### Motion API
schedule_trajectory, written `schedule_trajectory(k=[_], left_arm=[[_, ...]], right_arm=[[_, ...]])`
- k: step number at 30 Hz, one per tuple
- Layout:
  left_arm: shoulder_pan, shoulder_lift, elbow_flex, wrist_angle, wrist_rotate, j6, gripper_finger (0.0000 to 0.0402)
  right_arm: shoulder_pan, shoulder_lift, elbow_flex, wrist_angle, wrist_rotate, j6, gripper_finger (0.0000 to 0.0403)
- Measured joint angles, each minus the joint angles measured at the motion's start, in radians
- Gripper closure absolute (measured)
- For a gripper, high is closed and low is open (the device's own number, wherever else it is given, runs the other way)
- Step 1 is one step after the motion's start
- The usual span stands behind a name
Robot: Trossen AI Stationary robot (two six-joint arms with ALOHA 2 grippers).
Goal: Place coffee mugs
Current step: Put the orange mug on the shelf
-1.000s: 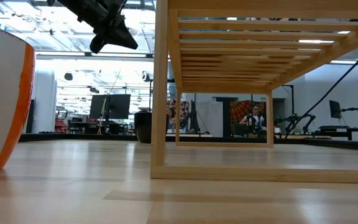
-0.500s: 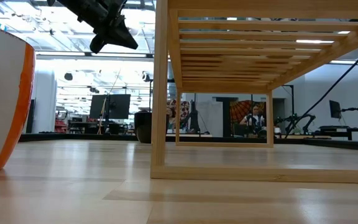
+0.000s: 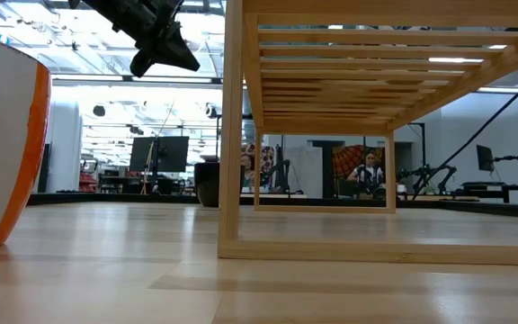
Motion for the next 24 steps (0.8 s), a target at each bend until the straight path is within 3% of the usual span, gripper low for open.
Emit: schedule_trajectory(k=[6,11,17,20,24], left_arm=[[0.000,0.000,0.000,0.000,0.000,0.017,0.0401],[0.000,0.000,0.000,-0.001,0.028,0.085,0.0401],[-0.007,0.000,0.013,-0.023,0.333,0.142,0.0402],[-0.075,0.011,0.061,-0.121,0.383,0.159,0.0395],[-0.232,0.046,0.160,-0.326,0.367,0.207,0.0358]], right_arm=[[0.048,-0.082,-0.003,-0.100,0.160,0.064,0.0375],[0.100,-0.186,-0.097,-0.065,0.263,0.189,0.0380],[0.153,-0.266,-0.233,0.009,0.341,0.331,0.0359],[0.169,-0.271,-0.266,0.026,0.343,0.361,0.0355],[0.184,-0.265,-0.283,0.040,0.343,0.361,0.0354]])
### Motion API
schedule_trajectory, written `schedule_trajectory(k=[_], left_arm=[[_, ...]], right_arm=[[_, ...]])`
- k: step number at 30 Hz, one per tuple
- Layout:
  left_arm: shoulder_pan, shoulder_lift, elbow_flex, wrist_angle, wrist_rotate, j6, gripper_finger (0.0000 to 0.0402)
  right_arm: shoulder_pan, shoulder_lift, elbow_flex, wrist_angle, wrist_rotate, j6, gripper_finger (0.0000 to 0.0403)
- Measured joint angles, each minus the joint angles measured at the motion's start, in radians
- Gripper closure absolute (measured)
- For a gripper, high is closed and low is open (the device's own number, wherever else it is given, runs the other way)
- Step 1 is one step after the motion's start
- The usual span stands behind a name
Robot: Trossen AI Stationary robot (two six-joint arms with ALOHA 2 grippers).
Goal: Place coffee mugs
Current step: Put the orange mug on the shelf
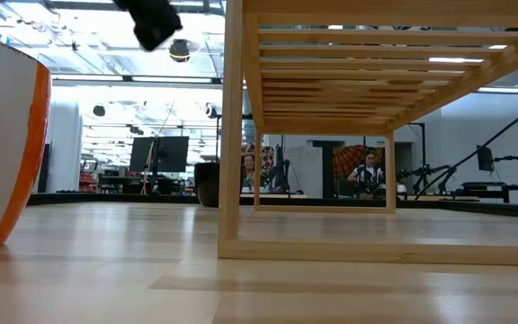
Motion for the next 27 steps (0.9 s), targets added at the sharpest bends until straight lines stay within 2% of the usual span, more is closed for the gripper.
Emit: schedule_trajectory(k=[4,8,12,18,27], left_arm=[[-0.212,0.066,0.118,-0.142,-0.087,0.050,0.0297],[-0.412,0.160,0.209,-0.222,-0.224,0.137,0.0238],[-0.540,0.267,0.246,-0.261,-0.298,0.180,0.0196],[-0.625,0.413,0.246,-0.276,-0.296,0.169,0.0180],[-0.636,0.590,0.247,-0.316,-0.225,0.092,0.0180]], right_arm=[[0.001,-0.002,-0.002,0.001,-0.004,-0.008,0.0353],[0.001,-0.024,0.000,0.000,0.006,-0.010,0.0353],[0.000,-0.038,-0.001,-0.002,0.008,-0.014,0.0353],[0.000,-0.051,0.000,-0.002,0.009,-0.038,0.0353],[0.000,-0.052,0.000,-0.003,0.009,-0.067,0.0353]])
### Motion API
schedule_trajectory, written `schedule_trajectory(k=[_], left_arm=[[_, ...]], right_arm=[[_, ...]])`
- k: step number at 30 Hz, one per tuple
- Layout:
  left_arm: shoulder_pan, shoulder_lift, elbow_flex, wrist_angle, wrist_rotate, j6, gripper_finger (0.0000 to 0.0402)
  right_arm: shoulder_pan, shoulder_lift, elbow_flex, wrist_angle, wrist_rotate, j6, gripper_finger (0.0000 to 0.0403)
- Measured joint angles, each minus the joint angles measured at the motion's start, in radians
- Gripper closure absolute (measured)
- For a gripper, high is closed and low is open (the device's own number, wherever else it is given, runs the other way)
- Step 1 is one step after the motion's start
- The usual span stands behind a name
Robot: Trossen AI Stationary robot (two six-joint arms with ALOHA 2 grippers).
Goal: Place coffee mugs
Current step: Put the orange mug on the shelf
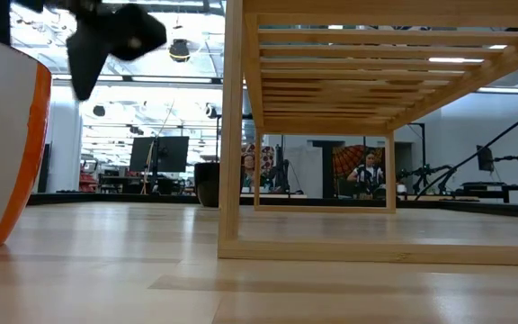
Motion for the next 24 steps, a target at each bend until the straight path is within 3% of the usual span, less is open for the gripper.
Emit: schedule_trajectory(k=[10,14,19,24], left_arm=[[0.008,0.113,0.001,-0.041,0.021,-0.007,0.0191],[0.014,0.117,0.001,-0.038,0.007,0.007,0.0251],[0.056,0.112,0.000,-0.069,0.085,-0.006,0.0381],[0.110,0.093,0.013,-0.156,0.200,0.008,0.0395]], right_arm=[[0.000,0.000,0.000,0.000,0.000,-0.016,0.0353],[0.000,0.000,0.000,0.000,0.000,-0.016,0.0353],[0.000,0.000,0.000,0.000,0.001,-0.016,0.0353],[-0.001,0.000,0.000,0.001,0.002,-0.016,0.0353]])
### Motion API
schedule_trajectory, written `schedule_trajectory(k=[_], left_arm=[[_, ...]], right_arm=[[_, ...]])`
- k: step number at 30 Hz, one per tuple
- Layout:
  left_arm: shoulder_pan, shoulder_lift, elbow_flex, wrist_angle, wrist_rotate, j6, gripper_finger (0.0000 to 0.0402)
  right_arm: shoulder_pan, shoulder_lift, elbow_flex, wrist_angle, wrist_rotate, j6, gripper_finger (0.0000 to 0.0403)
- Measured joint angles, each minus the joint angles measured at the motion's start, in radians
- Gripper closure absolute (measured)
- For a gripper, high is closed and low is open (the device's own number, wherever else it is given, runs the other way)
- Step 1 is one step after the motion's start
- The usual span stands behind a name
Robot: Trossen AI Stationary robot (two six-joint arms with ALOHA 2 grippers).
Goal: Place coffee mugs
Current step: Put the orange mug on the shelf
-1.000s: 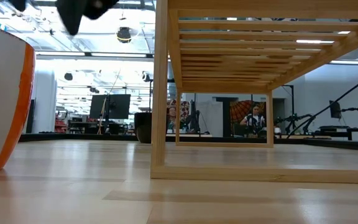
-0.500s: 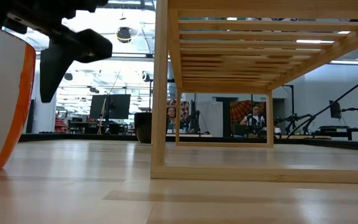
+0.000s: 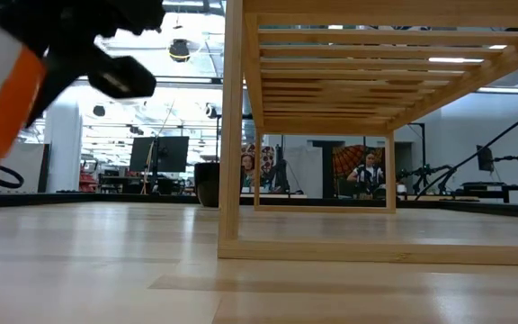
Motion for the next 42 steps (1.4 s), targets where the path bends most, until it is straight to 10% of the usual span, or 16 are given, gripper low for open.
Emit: schedule_trajectory(k=[18,42], left_arm=[[0.159,-0.046,0.701,-0.195,-0.128,-0.076,0.0400],[0.169,0.206,0.737,0.346,-0.188,0.001,0.0401]], right_arm=[[0.000,0.009,0.000,0.000,0.023,0.000,0.0353],[0.000,0.024,0.001,0.025,-0.028,0.029,0.0353]])
